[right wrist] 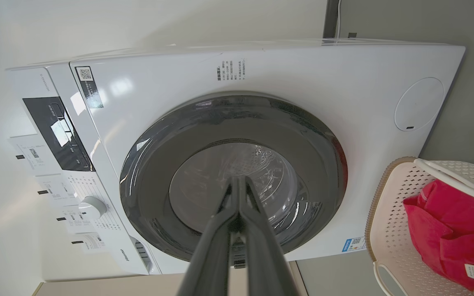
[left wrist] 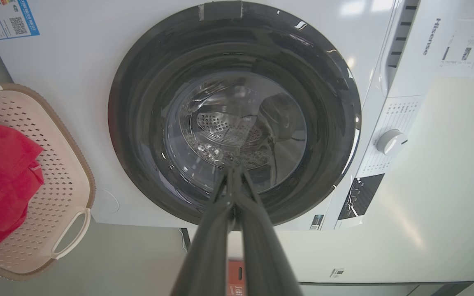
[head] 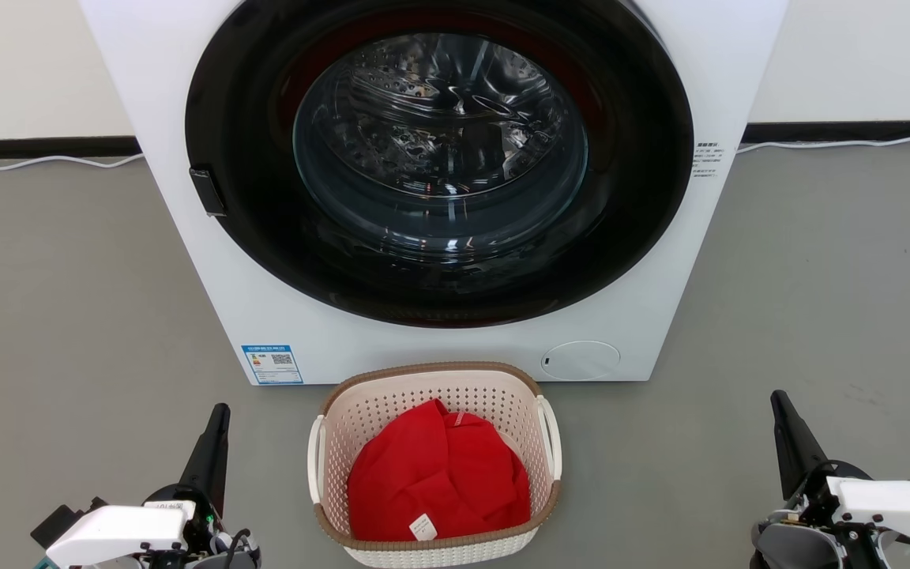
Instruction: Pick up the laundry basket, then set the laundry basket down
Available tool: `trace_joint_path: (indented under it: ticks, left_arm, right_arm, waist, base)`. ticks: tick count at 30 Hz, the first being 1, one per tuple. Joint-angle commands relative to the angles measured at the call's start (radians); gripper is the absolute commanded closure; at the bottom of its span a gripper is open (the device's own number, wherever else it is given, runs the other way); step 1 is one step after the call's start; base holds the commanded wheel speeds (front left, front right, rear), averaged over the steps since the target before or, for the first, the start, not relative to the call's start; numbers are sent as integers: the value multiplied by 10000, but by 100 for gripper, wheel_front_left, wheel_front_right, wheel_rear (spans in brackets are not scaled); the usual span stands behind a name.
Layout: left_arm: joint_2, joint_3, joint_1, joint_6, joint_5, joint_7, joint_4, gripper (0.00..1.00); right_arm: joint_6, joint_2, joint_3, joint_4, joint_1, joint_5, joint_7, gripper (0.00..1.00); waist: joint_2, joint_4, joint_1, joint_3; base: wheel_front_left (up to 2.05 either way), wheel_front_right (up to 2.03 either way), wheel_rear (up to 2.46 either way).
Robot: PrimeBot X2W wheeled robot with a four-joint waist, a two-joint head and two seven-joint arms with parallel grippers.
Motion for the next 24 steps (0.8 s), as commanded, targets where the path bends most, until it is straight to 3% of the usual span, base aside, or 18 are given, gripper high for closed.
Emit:
trace_joint_path:
  ticks: [1,24]
  left_arm:
    - [127,300,-525,-71,-64,60,-281,100]
    - [127,300,-525,-71,-64,60,-281,100]
  right_arm:
    - [73,-31,187,-284,-412,-27,80,100]
    - [73,-31,188,-284,-412,-27,80,100]
  waist:
    - [0,0,0,0]
    - [0,0,0,0]
  base:
    - [0,0,0]
    - [0,0,0]
